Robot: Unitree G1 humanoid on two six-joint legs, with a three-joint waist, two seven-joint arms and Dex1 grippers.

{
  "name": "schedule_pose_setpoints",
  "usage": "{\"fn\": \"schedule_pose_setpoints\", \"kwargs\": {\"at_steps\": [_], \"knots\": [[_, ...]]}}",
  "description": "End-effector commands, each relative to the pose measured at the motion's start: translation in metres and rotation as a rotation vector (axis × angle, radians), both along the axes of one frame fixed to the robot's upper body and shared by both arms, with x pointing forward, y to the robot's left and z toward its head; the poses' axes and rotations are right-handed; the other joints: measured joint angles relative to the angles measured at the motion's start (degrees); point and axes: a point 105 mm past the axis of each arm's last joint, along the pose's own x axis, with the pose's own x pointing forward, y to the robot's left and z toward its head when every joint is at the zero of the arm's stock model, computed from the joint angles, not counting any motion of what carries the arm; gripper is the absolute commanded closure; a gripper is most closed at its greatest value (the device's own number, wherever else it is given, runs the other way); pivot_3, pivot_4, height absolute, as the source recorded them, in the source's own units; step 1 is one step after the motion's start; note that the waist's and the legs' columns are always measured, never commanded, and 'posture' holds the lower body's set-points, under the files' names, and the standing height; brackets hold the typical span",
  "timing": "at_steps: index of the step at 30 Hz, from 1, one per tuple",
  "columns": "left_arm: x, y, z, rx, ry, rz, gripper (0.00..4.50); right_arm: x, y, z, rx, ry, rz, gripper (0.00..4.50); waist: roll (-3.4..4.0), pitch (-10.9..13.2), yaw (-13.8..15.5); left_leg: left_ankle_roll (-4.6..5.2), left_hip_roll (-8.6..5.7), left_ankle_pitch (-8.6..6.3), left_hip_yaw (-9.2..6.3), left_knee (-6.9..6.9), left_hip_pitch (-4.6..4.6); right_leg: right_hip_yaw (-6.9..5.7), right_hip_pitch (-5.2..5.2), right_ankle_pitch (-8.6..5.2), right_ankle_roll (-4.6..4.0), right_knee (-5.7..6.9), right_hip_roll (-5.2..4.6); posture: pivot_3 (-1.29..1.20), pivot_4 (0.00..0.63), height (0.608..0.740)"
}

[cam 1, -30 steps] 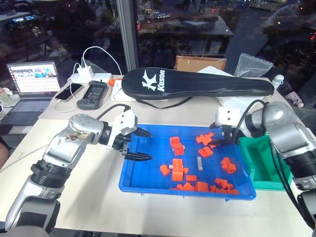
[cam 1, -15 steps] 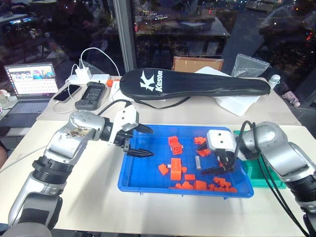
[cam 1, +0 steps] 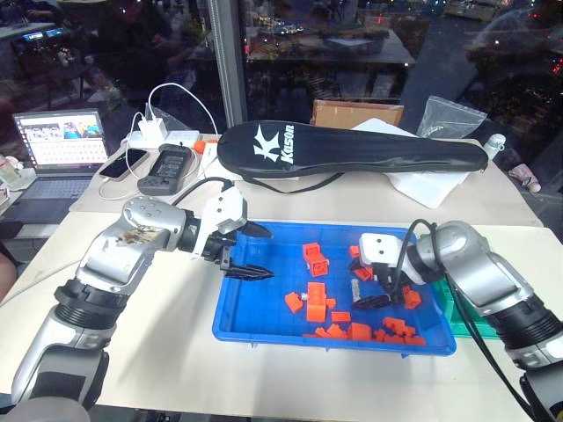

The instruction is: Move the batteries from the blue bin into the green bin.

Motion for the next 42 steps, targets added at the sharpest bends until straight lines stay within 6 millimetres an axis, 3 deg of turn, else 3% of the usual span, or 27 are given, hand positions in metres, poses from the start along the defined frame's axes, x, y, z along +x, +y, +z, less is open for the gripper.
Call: {"fn": "schedule_pose_setpoints", "kwargs": {"at_steps": [1, 2, 9, 13, 16, 17, 20, 25, 27, 29, 36, 40, 42], "knots": [[-0.002, 0.003, 0.011, -0.014, -0.041, 0.006, 0.00, 0.004, -0.003, -0.003, 0.000, -0.007, -0.016, 0.04, 0.00, 0.0, 0.0, 0.00, 0.00, 0.00, 0.00, -0.01, 0.01, 0.00, 0.00, 0.00, 0.00, 0.00, 0.00, 0.00, 0.150, 0.715], [-0.002, 0.003, 0.011, -0.014, -0.042, 0.007, 0.00, 0.005, -0.004, -0.004, 0.002, -0.006, -0.023, 0.04, 0.00, 0.0, 0.0, 0.00, 0.00, 0.00, 0.00, 0.00, 0.02, 0.00, 0.00, 0.00, -0.01, 0.01, 0.00, 0.00, 0.150, 0.715], [-0.002, 0.001, 0.010, -0.014, -0.046, -0.001, 0.00, 0.006, -0.004, -0.001, 0.027, -0.011, -0.046, 1.97, 0.00, 0.0, 0.0, 0.00, 0.00, 0.00, 0.00, -0.01, 0.01, 0.00, 0.00, 0.00, -0.01, 0.00, 0.00, 0.00, 0.150, 0.715], [0.000, -0.001, 0.011, -0.020, -0.045, -0.009, 0.00, 0.005, -0.003, 0.015, 0.062, -0.043, -0.049, 1.98, 0.00, 0.0, 0.0, 0.00, 0.00, 0.00, 0.00, -0.01, 0.00, 0.00, 0.00, 0.00, -0.01, 0.00, 0.00, 0.00, 0.150, 0.715], [0.001, -0.004, 0.012, -0.024, -0.046, -0.023, 0.00, 0.003, -0.008, 0.047, 0.122, -0.089, -0.084, 1.98, 0.01, 0.0, 0.1, 0.00, 0.00, 0.00, 0.00, 0.00, -0.01, 0.00, 0.00, 0.00, -0.01, 0.00, 0.00, 0.00, 0.150, 0.715], [0.002, -0.005, 0.013, -0.028, -0.047, -0.029, 0.00, 0.004, -0.018, 0.063, 0.132, -0.117, -0.122, 1.98, 0.01, 0.0, 0.1, 0.00, 0.00, 0.00, -0.01, -0.01, -0.01, -0.01, 0.00, 0.01, -0.01, 0.00, 0.00, 0.00, 0.150, 0.715], [0.004, -0.009, 0.014, -0.040, -0.044, -0.049, 0.00, 0.012, -0.073, 0.112, 0.082, -0.272, -0.298, 1.98, 0.08, 0.0, 0.6, 0.00, -0.02, 0.00, -0.01, 0.05, -0.08, -0.02, 0.00, 0.01, -0.01, -0.03, -0.01, 0.00, 0.150, 0.715], [0.005, -0.013, 0.014, -0.046, -0.044, -0.067, 0.00, 0.008, -0.132, 0.128, -0.055, -0.338, -0.439, 1.98, 0.03, 0.0, 0.6, 0.14, -0.03, -0.09, -0.01, 0.04, -0.03, -0.03, 0.02, -0.02, -0.03, -0.12, -0.03, 0.00, 0.150, 0.715], [0.006, -0.015, 0.013, -0.049, -0.045, -0.074, 0.00, 0.005, -0.157, 0.126, -0.159, -0.357, -0.454, 1.98, 0.04, 0.0, 0.2, 0.15, -0.03, -0.09, -0.01, 0.01, 0.01, -0.01, 0.03, -0.05, 0.00, -0.11, -0.02, 0.00, 0.150, 0.715], [0.007, -0.017, 0.013, -0.050, -0.047, -0.080, 0.00, 0.005, -0.169, 0.117, -0.221, -0.352, -0.440, 1.98, 0.16, 0.0, -0.1, 0.15, -0.04, -0.09, 0.00, 0.03, -0.01, 0.00, 0.03, -0.07, 0.04, -0.10, -0.03, 0.00, 0.150, 0.715], [0.005, -0.014, 0.011, -0.046, -0.050, -0.070, 0.00, 0.006, -0.163, 0.067, -0.287, -0.241, -0.325, 1.98, 0.39, -0.1, -1.5, 0.16, -0.03, -0.09, -0.02, -0.02, 0.16, 0.01, 0.20, -0.06, 0.03, -0.07, -0.02, 0.00, 0.150, 0.715], [0.004, -0.014, 0.010, -0.047, -0.057, -0.058, 0.00, -0.009, -0.156, 0.032, -0.327, -0.110, -0.260, 1.98, 0.42, -0.1, -1.3, 0.16, -0.05, -0.09, -0.02, 0.05, 0.13, 0.01, 0.24, -0.06, 0.03, -0.07, -0.03, 0.00, 0.150, 0.715], [0.004, -0.015, 0.009, -0.053, -0.058, -0.058, 0.00, -0.007, -0.146, 0.027, -0.302, -0.108, -0.237, 1.98, 0.42, -0.1, -1.2, 0.18, -0.05, -0.10, -0.02, 0.11, 0.15, -0.01, 0.33, -0.05, 0.02, -0.08, -0.03, 0.00, 0.150, 0.715]]}}
